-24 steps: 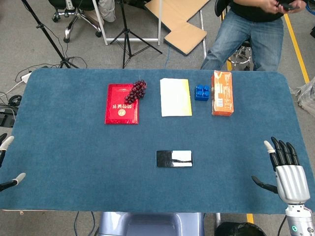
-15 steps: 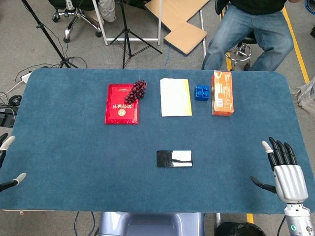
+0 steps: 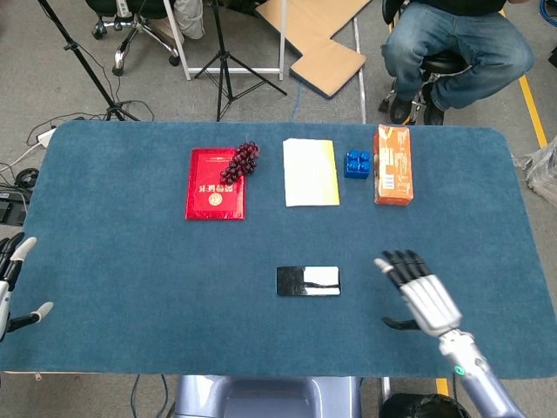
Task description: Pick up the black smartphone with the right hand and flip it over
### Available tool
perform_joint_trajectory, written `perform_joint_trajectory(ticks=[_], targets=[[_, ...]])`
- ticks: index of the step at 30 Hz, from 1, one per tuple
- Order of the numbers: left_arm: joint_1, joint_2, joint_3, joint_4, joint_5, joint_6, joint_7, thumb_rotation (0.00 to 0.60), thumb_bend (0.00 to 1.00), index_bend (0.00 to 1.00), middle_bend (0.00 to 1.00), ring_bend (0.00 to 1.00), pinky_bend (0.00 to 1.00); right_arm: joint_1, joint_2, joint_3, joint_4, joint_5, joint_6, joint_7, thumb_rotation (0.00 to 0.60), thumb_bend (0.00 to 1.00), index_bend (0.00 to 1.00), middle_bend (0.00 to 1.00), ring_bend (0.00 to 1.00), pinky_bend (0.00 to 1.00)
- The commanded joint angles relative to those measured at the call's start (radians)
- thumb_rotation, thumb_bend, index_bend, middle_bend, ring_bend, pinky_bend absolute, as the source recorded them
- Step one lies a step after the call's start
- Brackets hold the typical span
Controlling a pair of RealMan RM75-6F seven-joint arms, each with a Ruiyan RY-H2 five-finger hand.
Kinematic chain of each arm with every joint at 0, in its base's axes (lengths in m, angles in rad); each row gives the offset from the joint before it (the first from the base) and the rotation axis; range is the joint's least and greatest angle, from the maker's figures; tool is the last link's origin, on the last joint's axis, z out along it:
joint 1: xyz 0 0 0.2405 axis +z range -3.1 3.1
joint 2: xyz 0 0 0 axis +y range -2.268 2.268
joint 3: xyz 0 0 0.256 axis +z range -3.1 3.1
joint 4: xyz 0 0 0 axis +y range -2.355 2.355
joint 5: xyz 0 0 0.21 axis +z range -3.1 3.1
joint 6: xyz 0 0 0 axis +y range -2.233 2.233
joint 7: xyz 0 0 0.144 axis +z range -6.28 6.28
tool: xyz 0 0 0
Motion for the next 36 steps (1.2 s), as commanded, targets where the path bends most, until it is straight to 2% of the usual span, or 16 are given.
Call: perform_joint_trajectory(ticks=[1, 7, 15, 21, 36], targets=[[-0.007, -0.009, -0.007, 0.006, -0.019, -0.012, 0.016, 0.6, 0.0, 0.0, 0.0, 0.0, 0.0, 0.116, -0.119, 0.016, 0.08, -0.017, -0.114, 0.002, 0.6, 0.18, 0.17, 0.1, 0.0, 0.0], [-0.016, -0.022, -0.015, 0.015, -0.054, -0.035, 0.042, 0.6, 0.0, 0.0, 0.0, 0.0, 0.0, 0.19, -0.227, 0.027, 0.175, -0.01, -0.183, -0.038, 0.6, 0.19, 0.17, 0.11, 0.0, 0.0], [-0.027, -0.034, -0.025, 0.024, -0.094, -0.06, 0.064, 0.6, 0.0, 0.0, 0.0, 0.0, 0.0, 0.249, -0.308, 0.04, 0.245, 0.036, -0.244, -0.082, 0.6, 0.19, 0.18, 0.12, 0.0, 0.0], [-0.029, -0.04, -0.026, 0.024, -0.099, -0.06, 0.075, 0.6, 0.0, 0.0, 0.0, 0.0, 0.0, 0.275, -0.377, 0.045, 0.353, 0.05, -0.234, -0.099, 0.6, 0.19, 0.19, 0.13, 0.0, 0.0], [-0.035, -0.041, -0.028, 0.025, -0.109, -0.066, 0.077, 0.6, 0.0, 0.0, 0.0, 0.0, 0.0, 0.305, -0.428, 0.03, 0.416, 0.09, -0.238, -0.12, 0.6, 0.19, 0.2, 0.13, 0.0, 0.0]])
